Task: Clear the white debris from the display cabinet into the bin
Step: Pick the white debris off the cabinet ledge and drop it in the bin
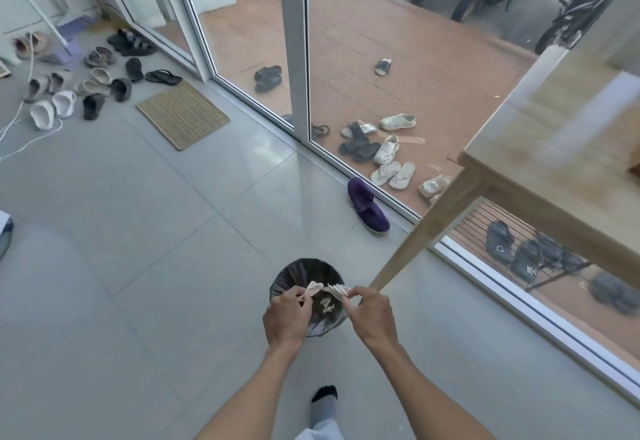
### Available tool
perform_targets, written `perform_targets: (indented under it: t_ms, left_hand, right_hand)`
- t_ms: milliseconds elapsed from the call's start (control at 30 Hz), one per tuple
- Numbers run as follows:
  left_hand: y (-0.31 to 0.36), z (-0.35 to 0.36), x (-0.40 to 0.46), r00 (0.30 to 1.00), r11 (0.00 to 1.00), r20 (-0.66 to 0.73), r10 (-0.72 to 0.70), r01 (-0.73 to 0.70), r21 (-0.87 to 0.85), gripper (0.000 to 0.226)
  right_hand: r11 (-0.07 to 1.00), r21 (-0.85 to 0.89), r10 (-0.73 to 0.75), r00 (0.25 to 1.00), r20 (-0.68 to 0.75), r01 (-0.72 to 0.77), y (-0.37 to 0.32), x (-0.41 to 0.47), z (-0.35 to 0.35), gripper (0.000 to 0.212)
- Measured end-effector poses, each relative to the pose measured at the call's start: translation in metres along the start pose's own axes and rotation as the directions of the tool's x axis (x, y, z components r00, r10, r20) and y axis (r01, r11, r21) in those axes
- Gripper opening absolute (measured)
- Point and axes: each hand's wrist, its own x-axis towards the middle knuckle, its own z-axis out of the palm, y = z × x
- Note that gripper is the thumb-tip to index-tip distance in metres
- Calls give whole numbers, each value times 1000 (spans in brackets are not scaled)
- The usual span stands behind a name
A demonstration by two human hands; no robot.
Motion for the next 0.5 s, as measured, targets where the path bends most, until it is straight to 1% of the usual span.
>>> perform_targets:
  t_ms: [200, 300, 400, 500]
  left_hand:
    - [3, 15, 15, 1000, 1000, 3, 13, -13, -12, 18]
    - [1, 22, 21, 999, 999, 39, 35, -34, -34, 20]
    - [-3, 30, 26, 990, 996, 121, 78, -71, -57, 26]
    - [-11, 35, 26, 980, 995, 174, 97, -93, -28, 32]
  right_hand:
    - [998, 11, 58, 998, 18, -58, -3, 22, 5, 32]
    - [996, 2, 93, 992, 85, -94, 1, 33, 9, 24]
    - [997, -1, 73, 988, 138, -73, 7, 42, 15, 18]
    - [998, 2, 66, 983, 173, -67, 13, 44, 18, 18]
